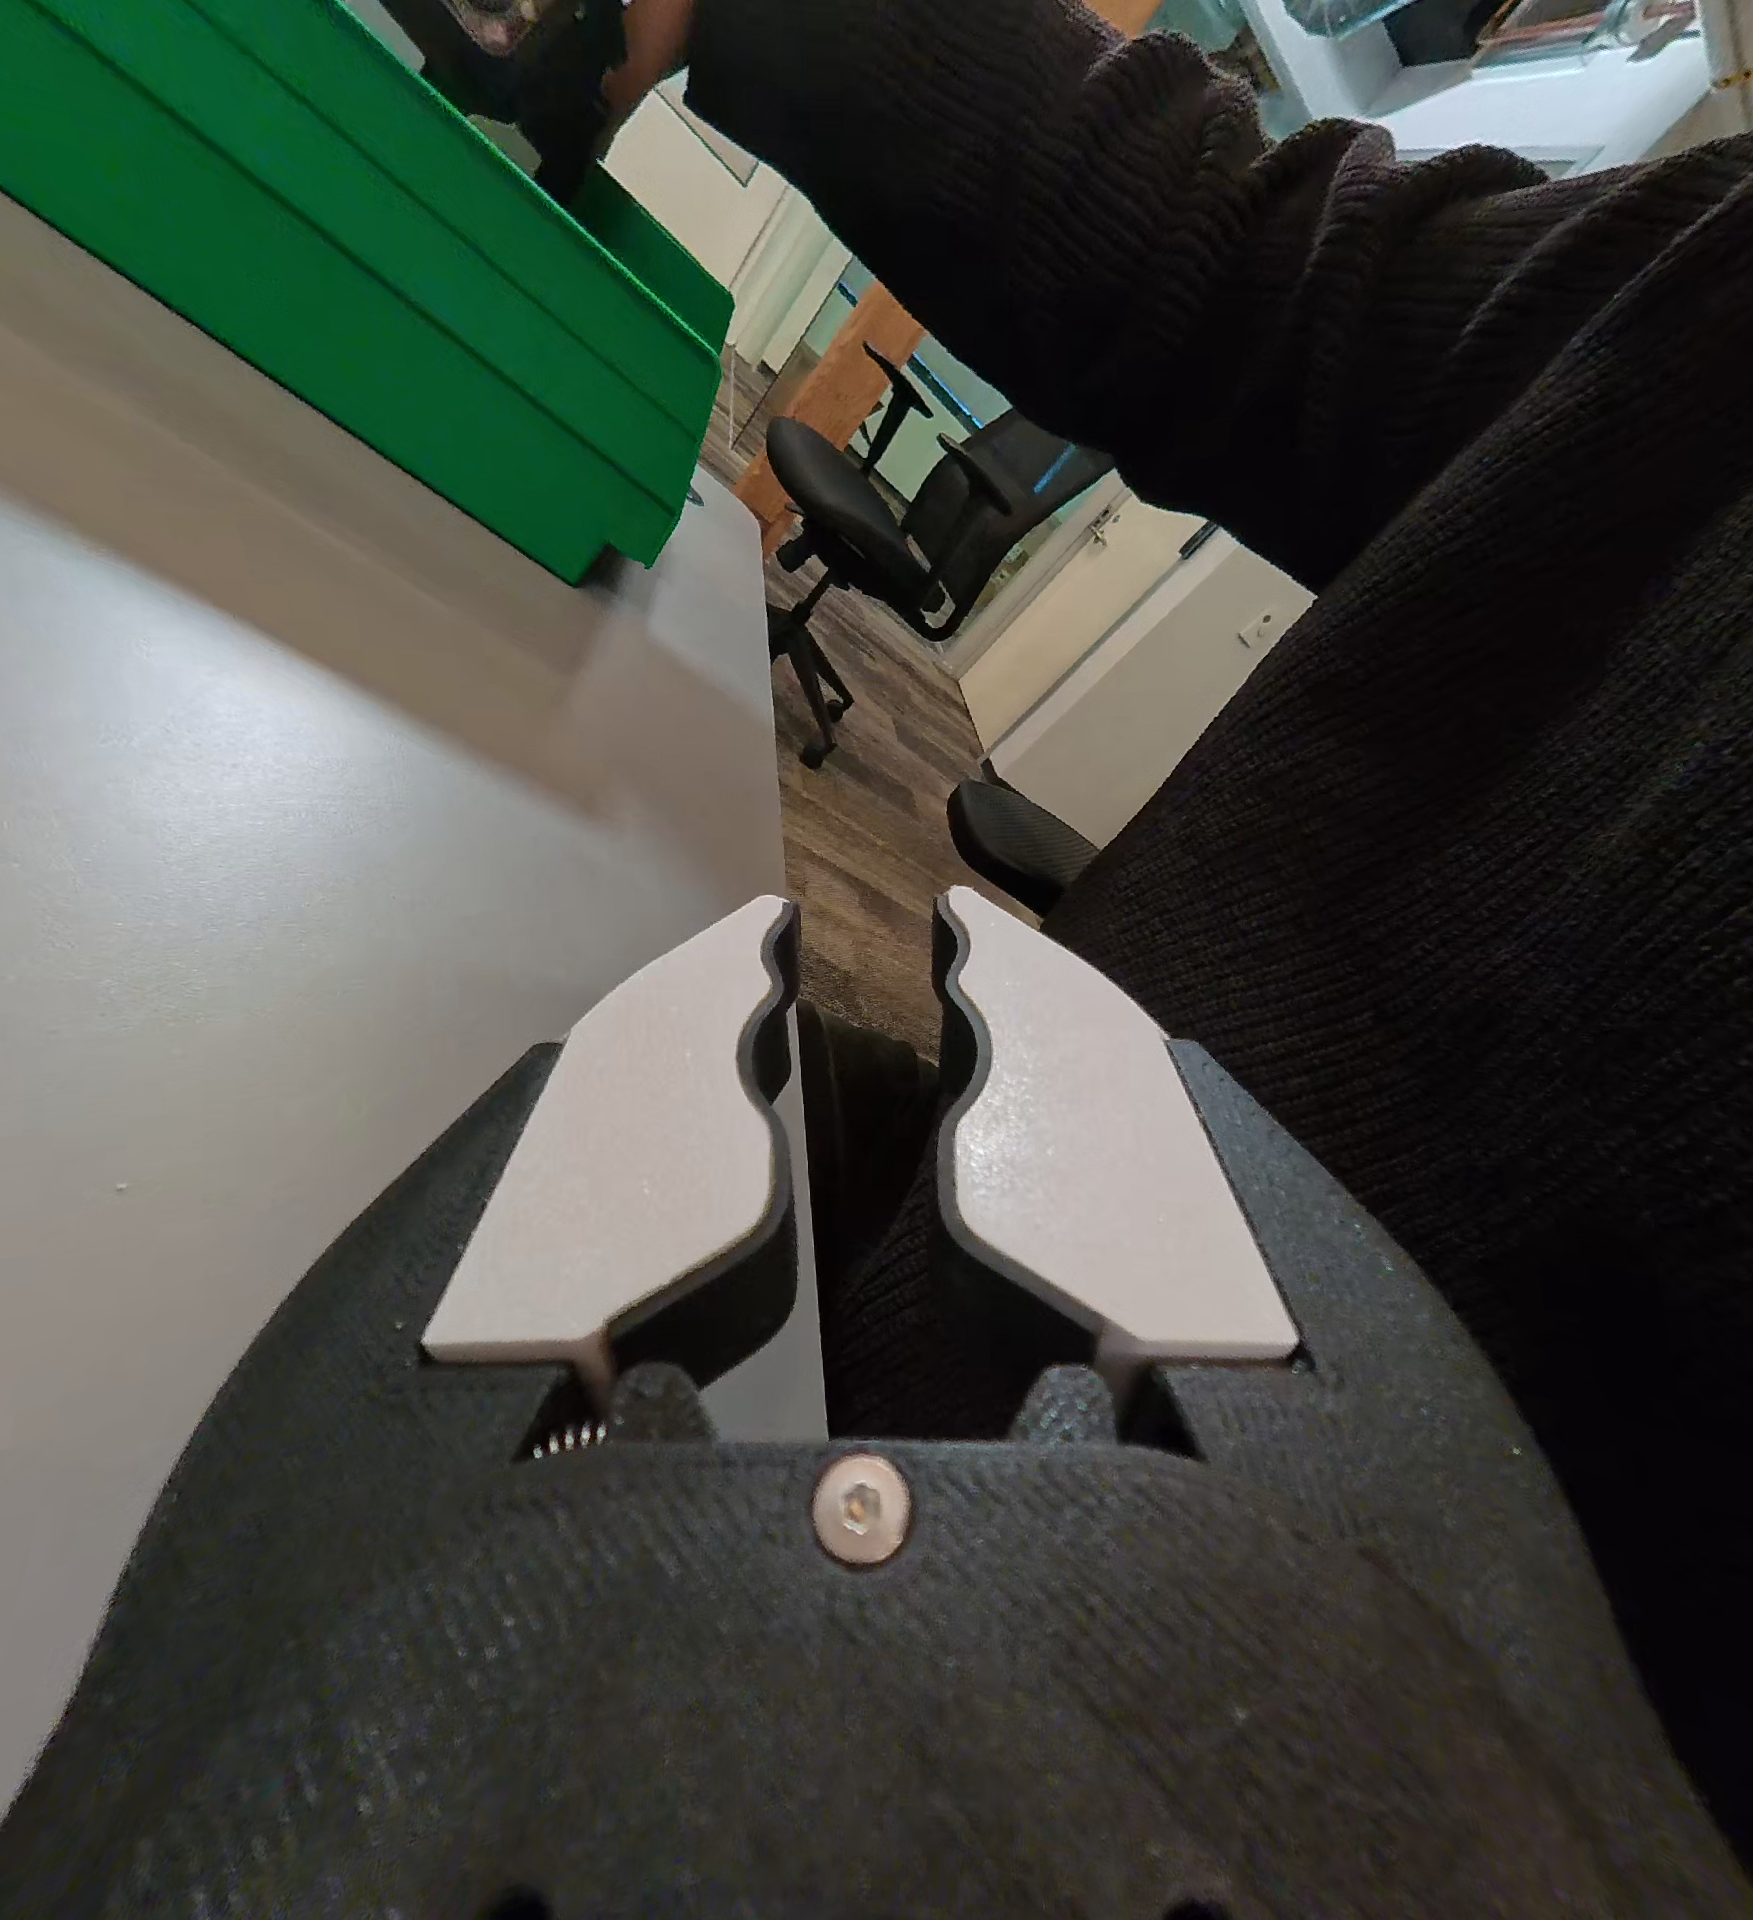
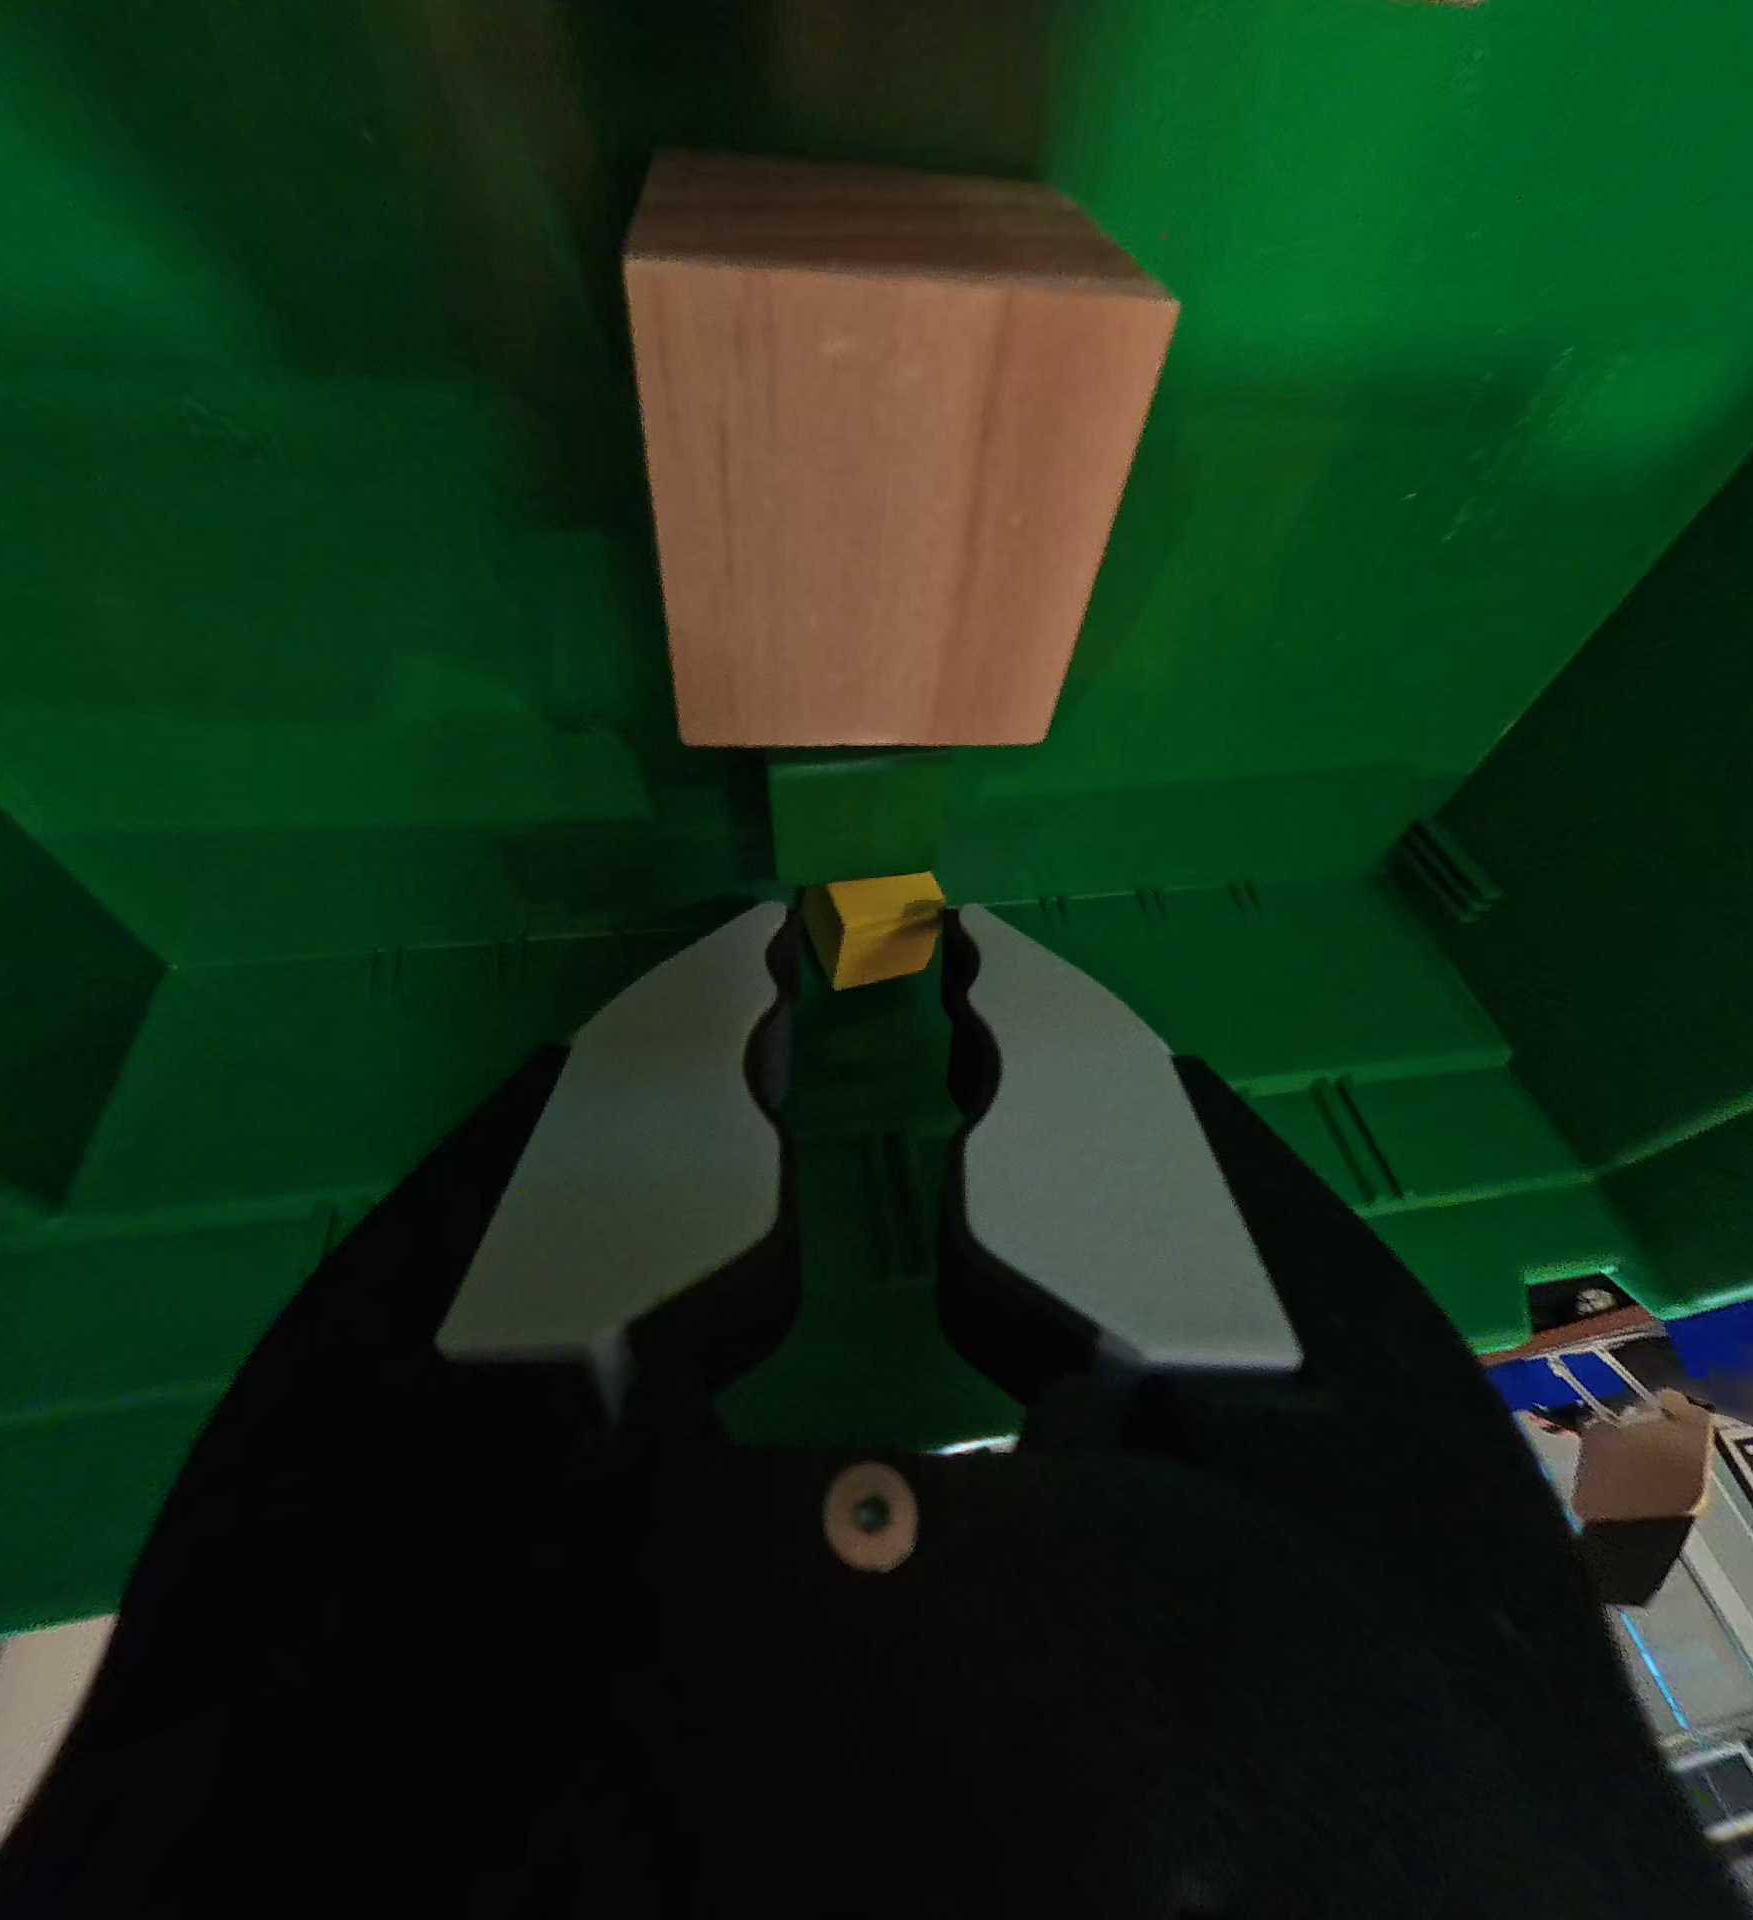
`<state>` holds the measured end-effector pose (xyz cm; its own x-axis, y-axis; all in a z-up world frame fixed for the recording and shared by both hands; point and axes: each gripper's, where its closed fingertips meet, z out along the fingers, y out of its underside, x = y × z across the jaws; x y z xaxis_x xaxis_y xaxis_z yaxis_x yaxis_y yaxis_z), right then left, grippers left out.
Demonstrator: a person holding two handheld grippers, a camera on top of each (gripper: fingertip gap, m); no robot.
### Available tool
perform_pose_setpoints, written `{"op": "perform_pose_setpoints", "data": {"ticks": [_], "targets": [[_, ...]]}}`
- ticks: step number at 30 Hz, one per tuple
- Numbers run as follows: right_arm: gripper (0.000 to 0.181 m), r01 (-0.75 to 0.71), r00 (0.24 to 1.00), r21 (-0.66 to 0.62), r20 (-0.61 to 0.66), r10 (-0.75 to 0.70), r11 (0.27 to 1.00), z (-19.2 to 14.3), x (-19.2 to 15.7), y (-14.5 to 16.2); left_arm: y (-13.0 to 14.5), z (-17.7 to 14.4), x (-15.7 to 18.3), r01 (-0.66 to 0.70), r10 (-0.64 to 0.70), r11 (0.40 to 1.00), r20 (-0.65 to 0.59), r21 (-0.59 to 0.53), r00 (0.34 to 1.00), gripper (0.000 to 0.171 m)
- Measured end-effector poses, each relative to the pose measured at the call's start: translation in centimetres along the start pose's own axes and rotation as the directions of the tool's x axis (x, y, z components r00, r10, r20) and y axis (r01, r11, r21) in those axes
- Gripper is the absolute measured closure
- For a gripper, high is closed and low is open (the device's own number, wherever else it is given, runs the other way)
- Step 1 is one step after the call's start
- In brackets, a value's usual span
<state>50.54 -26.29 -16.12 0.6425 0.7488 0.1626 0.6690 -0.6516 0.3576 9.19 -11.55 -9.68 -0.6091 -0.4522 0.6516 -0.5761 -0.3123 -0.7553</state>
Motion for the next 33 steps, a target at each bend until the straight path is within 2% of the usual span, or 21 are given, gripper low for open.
{"op": "perform_pose_setpoints", "data": {"ticks": [5, 21, 33], "targets": [[0.158, 0.01, 1.0, -0.006, 0.003, -0.01, 1.0, -0.08, -0.28, 0.06, 0.01, -0.08, -0.08, 0.004, -0.004, 1.0, 0.0, 0.0, 1.0, 0.147], [0.15, -0.03, 0.999, 0.023, 0.02, 0.03, 0.999, 0.11, -0.46, -0.19, -0.05, -0.08, -0.06, 0.015, -0.015, 1.0, -0.006, 0.003, 1.0, 0.148], [0.151, -0.049, 0.999, 0.027, 0.015, 0.049, 0.998, -0.28, -0.39, -0.12, -0.18, -0.15, -0.06, 0.02, -0.02, 1.0, -0.008, 0.008, 1.0, 0.148]]}}
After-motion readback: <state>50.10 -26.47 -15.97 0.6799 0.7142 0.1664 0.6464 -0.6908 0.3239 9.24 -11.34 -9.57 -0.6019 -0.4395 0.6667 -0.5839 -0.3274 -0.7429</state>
